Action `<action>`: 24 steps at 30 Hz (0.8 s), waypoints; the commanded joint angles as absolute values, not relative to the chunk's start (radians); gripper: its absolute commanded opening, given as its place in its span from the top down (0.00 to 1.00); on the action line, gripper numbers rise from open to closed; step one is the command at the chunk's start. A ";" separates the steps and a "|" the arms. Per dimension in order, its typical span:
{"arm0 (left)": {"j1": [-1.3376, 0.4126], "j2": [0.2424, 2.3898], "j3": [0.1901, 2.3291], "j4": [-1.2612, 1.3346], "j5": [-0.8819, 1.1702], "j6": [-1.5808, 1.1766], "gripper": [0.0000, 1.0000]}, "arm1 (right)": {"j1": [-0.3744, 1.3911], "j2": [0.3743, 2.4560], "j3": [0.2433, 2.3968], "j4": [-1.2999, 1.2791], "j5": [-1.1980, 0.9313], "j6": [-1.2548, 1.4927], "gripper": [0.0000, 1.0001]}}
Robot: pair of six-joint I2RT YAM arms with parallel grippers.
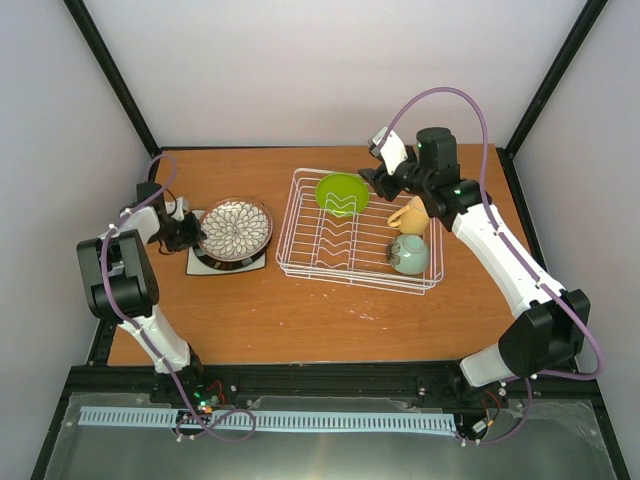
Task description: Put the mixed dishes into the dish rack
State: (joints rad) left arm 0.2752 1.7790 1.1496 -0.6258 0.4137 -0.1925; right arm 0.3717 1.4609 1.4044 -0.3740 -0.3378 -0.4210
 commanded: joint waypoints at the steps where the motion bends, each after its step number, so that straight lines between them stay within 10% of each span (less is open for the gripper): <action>1: 0.265 1.767 1.158 -0.634 0.369 -0.170 0.99 | 0.374 1.447 1.426 -0.384 -0.361 -0.415 0.45; 24: 0.412 1.676 1.079 -0.430 0.867 -0.139 0.99 | 0.389 1.532 1.533 -0.391 -0.538 -0.363 0.45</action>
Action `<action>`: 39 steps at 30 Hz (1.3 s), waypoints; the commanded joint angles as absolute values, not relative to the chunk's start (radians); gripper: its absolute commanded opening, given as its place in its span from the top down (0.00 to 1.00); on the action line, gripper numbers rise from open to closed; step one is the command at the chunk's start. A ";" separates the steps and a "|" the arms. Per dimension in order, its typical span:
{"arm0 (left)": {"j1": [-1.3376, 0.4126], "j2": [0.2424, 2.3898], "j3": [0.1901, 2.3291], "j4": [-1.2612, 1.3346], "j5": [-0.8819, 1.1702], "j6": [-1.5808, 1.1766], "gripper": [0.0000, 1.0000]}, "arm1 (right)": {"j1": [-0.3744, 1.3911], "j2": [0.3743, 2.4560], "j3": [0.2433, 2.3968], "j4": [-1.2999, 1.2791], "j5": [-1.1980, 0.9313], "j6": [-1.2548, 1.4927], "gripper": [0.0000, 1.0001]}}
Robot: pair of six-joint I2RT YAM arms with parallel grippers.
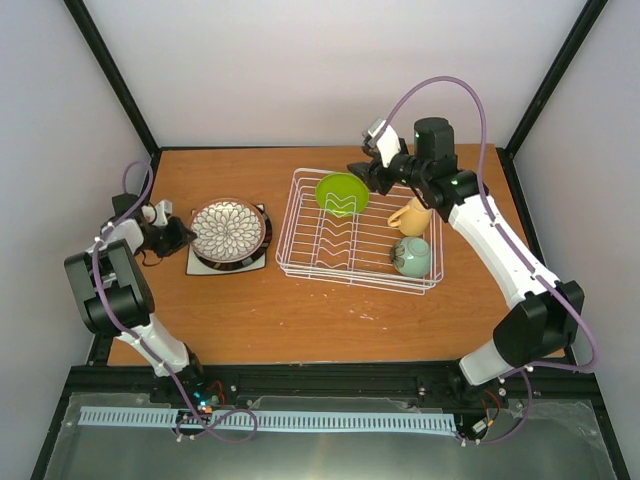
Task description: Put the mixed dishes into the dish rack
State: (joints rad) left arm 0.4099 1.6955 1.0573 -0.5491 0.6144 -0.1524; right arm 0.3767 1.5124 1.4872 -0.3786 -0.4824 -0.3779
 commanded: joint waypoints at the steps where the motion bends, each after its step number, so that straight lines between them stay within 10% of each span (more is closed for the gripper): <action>1: 0.413 1.674 1.081 -0.423 0.891 -0.141 0.99 | 0.392 1.537 1.538 -0.395 -0.551 -0.361 0.45; 39: 0.435 1.426 1.221 -0.452 1.156 -0.218 0.99 | 0.623 2.076 1.984 -0.418 -1.127 0.086 0.29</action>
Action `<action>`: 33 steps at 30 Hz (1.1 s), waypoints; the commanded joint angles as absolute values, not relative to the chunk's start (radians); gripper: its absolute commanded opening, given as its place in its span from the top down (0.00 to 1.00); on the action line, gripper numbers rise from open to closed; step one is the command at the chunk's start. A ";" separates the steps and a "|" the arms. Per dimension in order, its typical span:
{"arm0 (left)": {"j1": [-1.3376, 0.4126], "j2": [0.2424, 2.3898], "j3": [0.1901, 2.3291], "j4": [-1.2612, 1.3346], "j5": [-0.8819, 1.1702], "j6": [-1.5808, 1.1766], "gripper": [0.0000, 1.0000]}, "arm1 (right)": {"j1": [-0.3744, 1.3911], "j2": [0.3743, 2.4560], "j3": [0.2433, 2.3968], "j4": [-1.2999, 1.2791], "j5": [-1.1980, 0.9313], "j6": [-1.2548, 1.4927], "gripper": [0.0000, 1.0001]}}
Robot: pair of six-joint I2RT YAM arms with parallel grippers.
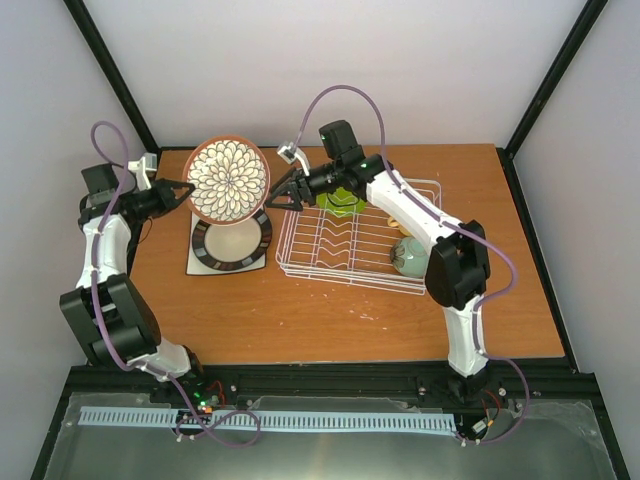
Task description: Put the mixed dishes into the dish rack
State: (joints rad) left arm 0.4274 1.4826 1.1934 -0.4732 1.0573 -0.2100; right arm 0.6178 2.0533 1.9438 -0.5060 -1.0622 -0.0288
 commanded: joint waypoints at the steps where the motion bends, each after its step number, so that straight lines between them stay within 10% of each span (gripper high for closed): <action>1: 0.435 1.422 1.216 -0.452 1.160 -0.217 0.99 | 0.623 2.084 1.984 -0.382 -1.137 0.125 0.29; 22: 0.417 1.356 1.147 -0.397 1.199 -0.260 1.00 | 0.679 2.276 2.223 -0.200 -1.102 0.385 0.52; 33: 0.348 1.364 1.139 -0.365 1.170 -0.285 0.99 | 0.693 2.302 2.252 -0.116 -1.113 0.444 0.94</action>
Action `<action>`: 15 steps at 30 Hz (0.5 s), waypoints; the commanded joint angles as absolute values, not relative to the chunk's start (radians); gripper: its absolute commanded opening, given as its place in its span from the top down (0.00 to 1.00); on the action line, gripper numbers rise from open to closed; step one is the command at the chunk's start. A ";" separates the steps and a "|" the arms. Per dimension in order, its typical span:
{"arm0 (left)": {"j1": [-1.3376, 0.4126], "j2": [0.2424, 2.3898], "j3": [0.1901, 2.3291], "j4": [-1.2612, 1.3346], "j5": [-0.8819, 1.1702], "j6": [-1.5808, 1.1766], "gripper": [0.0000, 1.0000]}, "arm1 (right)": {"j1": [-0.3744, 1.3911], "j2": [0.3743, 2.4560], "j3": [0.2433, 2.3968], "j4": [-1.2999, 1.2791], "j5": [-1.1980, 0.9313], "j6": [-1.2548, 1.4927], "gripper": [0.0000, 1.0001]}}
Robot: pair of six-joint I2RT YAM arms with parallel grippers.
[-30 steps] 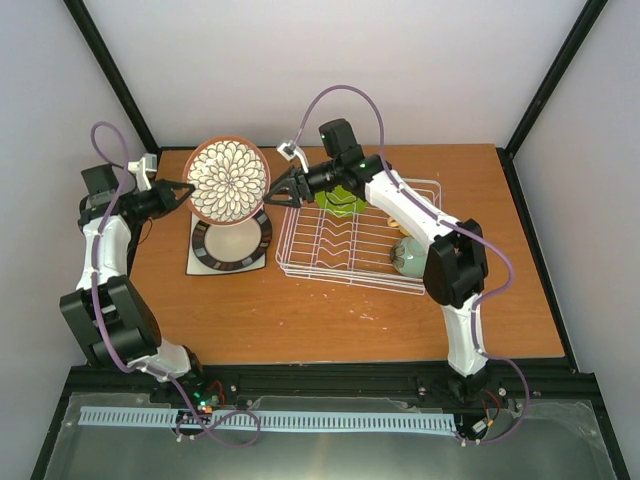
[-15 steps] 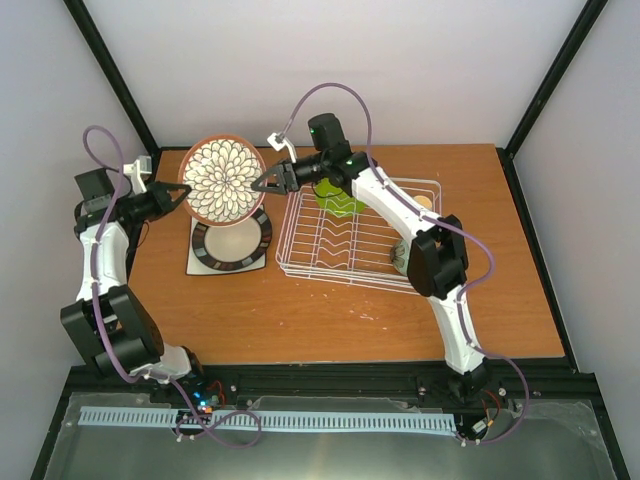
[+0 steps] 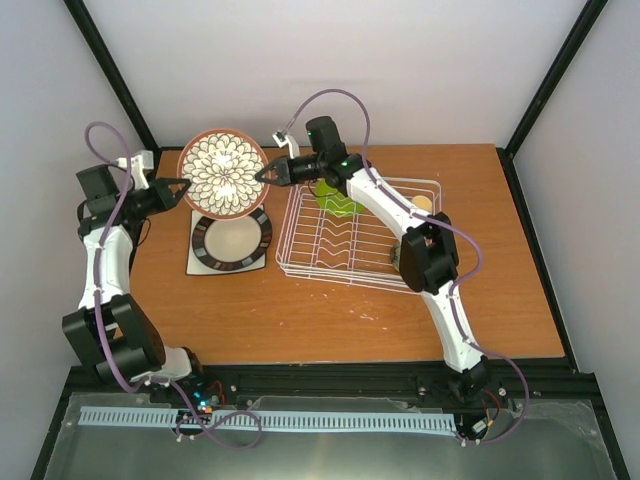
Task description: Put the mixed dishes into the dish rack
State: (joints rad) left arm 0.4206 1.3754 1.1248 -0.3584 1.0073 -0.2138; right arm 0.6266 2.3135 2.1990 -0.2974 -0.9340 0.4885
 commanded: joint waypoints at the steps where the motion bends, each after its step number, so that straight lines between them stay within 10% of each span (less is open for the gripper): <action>1: 0.342 1.365 1.141 -0.364 1.168 -0.286 0.99 | 0.693 2.301 2.253 -0.112 -1.113 0.446 0.97; 15: 0.323 1.381 1.155 -0.371 1.110 -0.291 0.93 | 0.700 2.262 2.241 -0.151 -1.048 0.380 0.97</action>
State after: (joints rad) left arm 0.3843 1.3769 1.1244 -0.3439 0.9207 -0.2089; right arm 0.6250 2.3322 2.1986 -0.2966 -0.8841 0.4892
